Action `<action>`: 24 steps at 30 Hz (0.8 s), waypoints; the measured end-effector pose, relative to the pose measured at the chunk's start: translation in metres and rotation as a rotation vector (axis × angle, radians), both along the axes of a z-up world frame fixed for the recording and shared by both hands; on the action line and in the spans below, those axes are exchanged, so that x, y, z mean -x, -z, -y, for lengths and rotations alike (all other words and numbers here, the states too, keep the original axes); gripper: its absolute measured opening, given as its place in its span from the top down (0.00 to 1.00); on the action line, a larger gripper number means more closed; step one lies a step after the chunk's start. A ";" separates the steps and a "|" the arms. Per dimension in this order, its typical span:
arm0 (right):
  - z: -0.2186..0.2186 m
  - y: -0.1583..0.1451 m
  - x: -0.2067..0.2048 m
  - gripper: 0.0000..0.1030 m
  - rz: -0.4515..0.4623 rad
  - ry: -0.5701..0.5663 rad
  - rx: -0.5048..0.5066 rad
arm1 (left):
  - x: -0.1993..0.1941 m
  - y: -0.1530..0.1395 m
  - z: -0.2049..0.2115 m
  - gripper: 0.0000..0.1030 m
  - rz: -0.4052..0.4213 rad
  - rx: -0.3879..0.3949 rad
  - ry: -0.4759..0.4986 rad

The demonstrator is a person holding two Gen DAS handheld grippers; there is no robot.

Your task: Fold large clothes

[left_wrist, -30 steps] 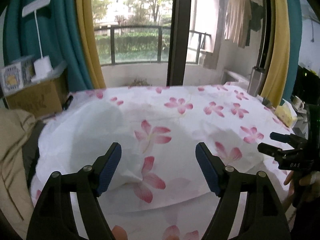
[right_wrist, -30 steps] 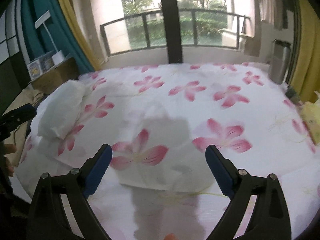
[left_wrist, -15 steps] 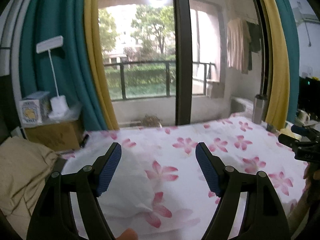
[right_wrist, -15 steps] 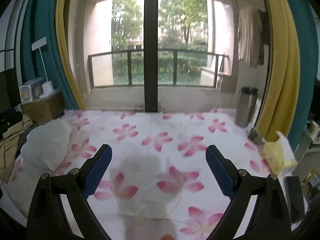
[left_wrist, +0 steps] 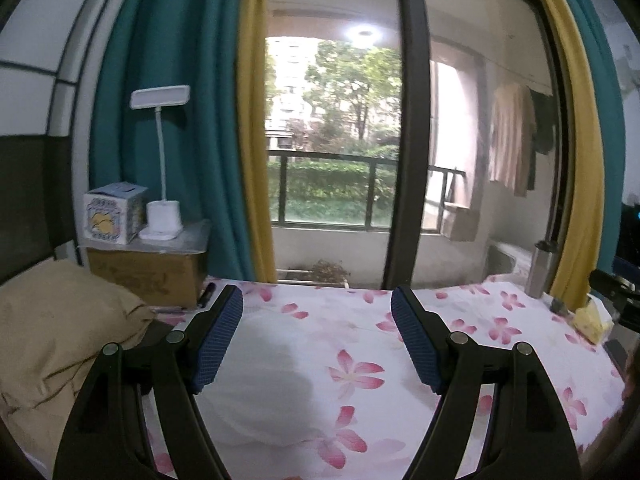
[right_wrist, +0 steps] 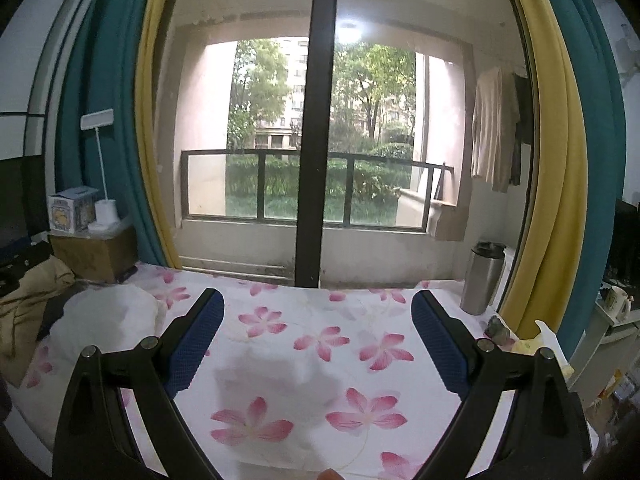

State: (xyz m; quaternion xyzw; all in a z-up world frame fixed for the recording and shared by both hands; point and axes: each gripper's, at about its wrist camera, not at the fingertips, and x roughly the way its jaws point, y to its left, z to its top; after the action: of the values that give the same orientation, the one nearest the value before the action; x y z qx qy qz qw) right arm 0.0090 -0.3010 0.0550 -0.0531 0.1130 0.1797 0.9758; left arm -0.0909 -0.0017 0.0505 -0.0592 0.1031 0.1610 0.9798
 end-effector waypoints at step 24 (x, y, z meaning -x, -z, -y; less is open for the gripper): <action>-0.027 0.026 -0.002 0.08 -0.024 -0.028 0.038 | -0.008 0.027 -0.015 0.22 -0.049 0.009 -0.002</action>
State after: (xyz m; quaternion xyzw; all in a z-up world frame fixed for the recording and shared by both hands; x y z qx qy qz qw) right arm 0.0114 -0.2743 0.0288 -0.0708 0.1274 0.1915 0.9706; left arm -0.0828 0.0135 0.0234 -0.0599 0.1278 0.1628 0.9765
